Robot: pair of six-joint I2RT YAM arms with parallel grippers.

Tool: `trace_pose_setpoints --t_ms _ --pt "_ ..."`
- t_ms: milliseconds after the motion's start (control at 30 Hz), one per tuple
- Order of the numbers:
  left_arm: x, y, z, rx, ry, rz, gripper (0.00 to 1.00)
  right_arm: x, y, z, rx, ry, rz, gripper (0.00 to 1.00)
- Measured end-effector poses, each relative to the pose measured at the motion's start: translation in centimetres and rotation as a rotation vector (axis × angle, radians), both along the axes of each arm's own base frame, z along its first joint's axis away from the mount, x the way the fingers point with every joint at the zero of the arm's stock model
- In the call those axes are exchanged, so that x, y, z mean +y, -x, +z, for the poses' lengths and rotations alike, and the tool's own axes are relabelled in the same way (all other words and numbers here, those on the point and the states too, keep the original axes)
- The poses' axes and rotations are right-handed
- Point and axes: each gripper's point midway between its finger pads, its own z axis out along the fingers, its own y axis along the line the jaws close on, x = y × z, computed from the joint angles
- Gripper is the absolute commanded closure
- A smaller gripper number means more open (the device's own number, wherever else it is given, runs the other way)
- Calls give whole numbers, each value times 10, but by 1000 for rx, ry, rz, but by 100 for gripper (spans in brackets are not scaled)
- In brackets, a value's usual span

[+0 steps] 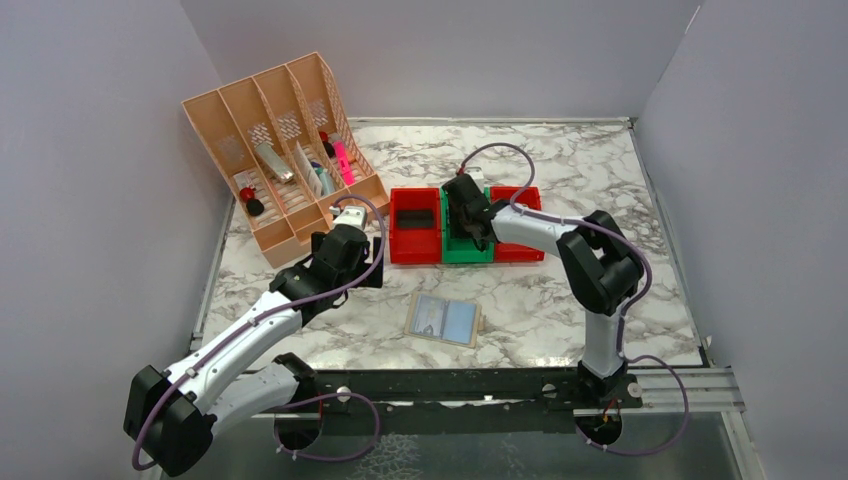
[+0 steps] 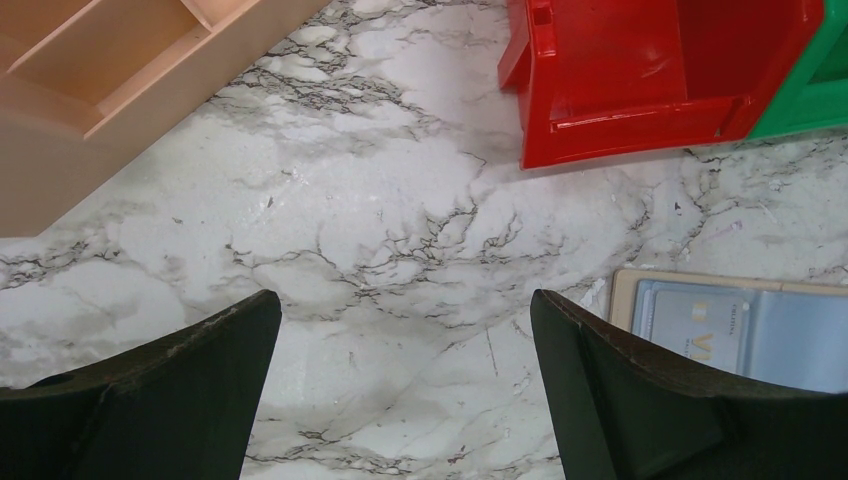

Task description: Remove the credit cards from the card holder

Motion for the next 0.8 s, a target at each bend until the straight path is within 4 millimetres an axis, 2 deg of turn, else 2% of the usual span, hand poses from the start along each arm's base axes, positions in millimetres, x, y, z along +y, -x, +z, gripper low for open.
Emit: trace_pose_setpoints --t_ms 167,567,700,800 --pt "0 0 0 1 0 1 1 1 -13 -4 -16 25 -27 49" --pt "0 0 -1 3 -2 1 1 -3 -22 -1 -26 13 -19 50" --pt "0 0 -1 4 -3 1 1 -3 -4 5 -20 -38 49 50" --pt "0 0 -1 5 -4 1 1 -1 4 28 -48 -84 96 50"
